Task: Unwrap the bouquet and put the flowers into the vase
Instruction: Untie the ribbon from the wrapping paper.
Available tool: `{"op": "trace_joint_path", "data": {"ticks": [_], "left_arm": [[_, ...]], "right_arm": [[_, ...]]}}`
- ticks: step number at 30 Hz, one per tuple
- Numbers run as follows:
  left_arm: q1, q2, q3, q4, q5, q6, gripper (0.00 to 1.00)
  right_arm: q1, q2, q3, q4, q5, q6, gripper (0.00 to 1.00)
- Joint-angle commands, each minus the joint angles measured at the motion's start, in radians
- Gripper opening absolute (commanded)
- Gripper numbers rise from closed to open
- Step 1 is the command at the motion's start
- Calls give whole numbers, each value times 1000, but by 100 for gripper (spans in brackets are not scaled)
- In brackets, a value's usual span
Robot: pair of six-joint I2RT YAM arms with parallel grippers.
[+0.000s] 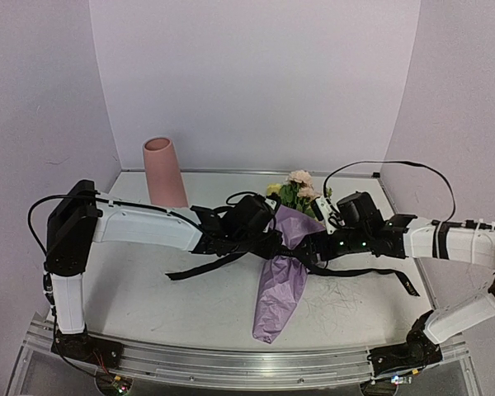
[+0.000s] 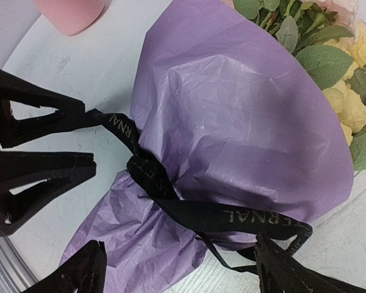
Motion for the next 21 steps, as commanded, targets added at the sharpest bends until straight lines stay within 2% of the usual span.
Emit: {"op": "trace_joint_path", "data": {"ticks": [1,10,14,17,21], "left_arm": [[-6,0,28,8,-8,23,51],[-6,-21,4,7,-39,31,51],[-6,-25,-3,7,-46,32,52],[-6,-29,-8,6,-48,31,52],[-6,-31,-13,6,-47,28,52]], "right_arm": [[7,66,70,8,-51,-22,77],[17,175,131,0,-25,-41,73],[30,223,152,-11,-14,-55,66],[45,247,153,-15,-5,-57,57],[61,236,132,-17,29,-46,36]]}}
